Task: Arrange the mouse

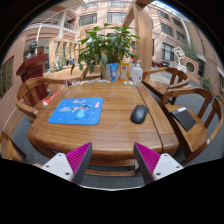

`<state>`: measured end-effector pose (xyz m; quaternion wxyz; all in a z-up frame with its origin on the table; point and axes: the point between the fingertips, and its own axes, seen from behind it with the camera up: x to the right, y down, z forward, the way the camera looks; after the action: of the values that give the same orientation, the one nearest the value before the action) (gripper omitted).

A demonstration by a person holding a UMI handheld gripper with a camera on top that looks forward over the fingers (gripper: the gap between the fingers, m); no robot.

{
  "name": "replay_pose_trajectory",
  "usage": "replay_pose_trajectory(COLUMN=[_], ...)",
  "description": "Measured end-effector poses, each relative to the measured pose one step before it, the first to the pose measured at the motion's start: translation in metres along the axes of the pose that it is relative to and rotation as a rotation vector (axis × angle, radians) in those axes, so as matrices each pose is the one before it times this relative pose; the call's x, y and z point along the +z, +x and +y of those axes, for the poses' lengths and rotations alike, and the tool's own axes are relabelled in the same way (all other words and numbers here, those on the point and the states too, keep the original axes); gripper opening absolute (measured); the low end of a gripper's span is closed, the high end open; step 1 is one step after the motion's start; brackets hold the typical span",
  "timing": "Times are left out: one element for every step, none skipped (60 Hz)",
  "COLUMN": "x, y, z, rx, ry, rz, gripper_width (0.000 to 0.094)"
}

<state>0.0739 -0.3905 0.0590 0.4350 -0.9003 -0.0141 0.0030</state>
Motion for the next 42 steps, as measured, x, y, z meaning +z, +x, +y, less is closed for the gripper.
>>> replay_pose_trajectory(x=[0.01871, 0.00588, 0.00500, 0.00501, 0.00463, 0.00398, 0.00285, 0.00452, 0.00389, 0.00398, 0.00415, 0.00341, 0.00372, 0.00383, 0.00421, 0.00449, 0.00454, 0.00447, 0.00440, 0.00500, 0.00505, 0.00524, 0.00528, 0.00531, 0.00574, 0.00499, 0.00541, 0.00539, 0.00548, 0.00503, 0.00517, 0.00476, 0.00462, 0.00490, 0.00455, 0.00475, 0.00400, 0.00407, 0.00323, 0.00355, 0.00344, 0.00237], y=[0.02859, 0.00919, 0.00829, 0.00754, 0.00689, 0.00569, 0.00419, 0.00497, 0.00455, 0.00430, 0.00432, 0.00337, 0.00310, 0.00239, 0.00263, 0.00280, 0.00191, 0.00188, 0.00150, 0.00126, 0.00095, 0.00189, 0.00129, 0.00056, 0.00166, 0.00083, 0.00049, 0.00054, 0.00022, 0.00026, 0.00071, 0.00064, 0.00058, 0.00043, -0.00069, -0.00035, -0.00049, -0.00083, -0.00142, -0.00138, -0.00204, -0.00004], z=[0.00768, 0.00123, 0.00090, 0.00064, -0.00002, -0.00067, -0.00150, -0.00123, -0.00163, -0.00193, -0.00197, -0.00285, -0.00306, -0.00340, -0.00350, -0.00366, -0.00366, -0.00327, -0.00344, -0.00292, -0.00275, -0.00265, -0.00258, -0.00207, -0.00185, -0.00169, -0.00136, -0.00124, -0.00144, -0.00180, -0.00172, -0.00171, -0.00132, -0.00121, -0.00047, -0.00081, -0.00020, -0.00052, -0.00052, -0.00067, -0.00051, -0.00326], rx=[-0.0024, 0.0001, 0.0011, 0.0019, 0.0022, 0.0025, 0.0032, 0.0040, 0.0041, 0.0036, 0.0032, 0.0029, 0.0022, 0.0018, 0.0014, 0.0012, 0.0005, -0.0004, -0.0001, -0.0004, 0.0001, -0.0001, 0.0012, 0.0019, 0.0009, 0.0020, 0.0032, 0.0041, 0.0048, 0.0057, 0.0055, 0.0046, 0.0034, 0.0025, 0.0026, 0.0038, 0.0059, 0.0064, 0.0067, 0.0059, 0.0062, 0.0029], ry=[0.00232, -0.00048, -0.00179, -0.00181, -0.00186, -0.00082, 0.00005, 0.00075, 0.00032, 0.00097, 0.00232, 0.00418, 0.00543, 0.00614, 0.00700, 0.00656, 0.00547, 0.00498, 0.00523, 0.00434, 0.00366, 0.00231, 0.00209, 0.00111, -0.00133, -0.00299, -0.00379, -0.00366, -0.00263, -0.00266, -0.00279, -0.00355, -0.00433, -0.00529, -0.00517, -0.00588, -0.00537, -0.00633, -0.00644, -0.00637, -0.00403, 0.00588], rz=[0.00622, 0.00827, 0.00887, 0.00872, 0.00799, 0.00683, 0.00634, 0.00659, 0.00652, 0.00682, 0.00643, 0.00516, 0.00422, 0.00375, 0.00427, 0.00432, 0.00412, 0.00305, 0.00184, 0.00180, 0.00065, 0.00181, 0.00190, 0.00074, 0.00085, -0.00042, -0.00017, -0.00065, -0.00086, -0.00106, 0.00014, 0.00044, 0.00039, -0.00177, -0.00156, -0.00213, -0.00351, -0.00254, -0.00445, -0.00669, -0.00556, -0.00010], gripper_width=[0.0852, 0.0853, 0.0852, 0.0852, 0.0853, 0.0852, 0.0852, 0.0852, 0.0852, 0.0852, 0.0854, 0.0853, 0.0854, 0.0854, 0.0853, 0.0854, 0.0854, 0.0854, 0.0854, 0.0854, 0.0854, 0.0855, 0.0857, 0.0858, 0.0860, 0.0862, 0.0862, 0.0863, 0.0863, 0.0862, 0.0861, 0.0859, 0.0859, 0.0858, 0.0855, 0.0852, 0.0849, 0.0849, 0.0848, 0.0845, 0.0844, 0.0848])
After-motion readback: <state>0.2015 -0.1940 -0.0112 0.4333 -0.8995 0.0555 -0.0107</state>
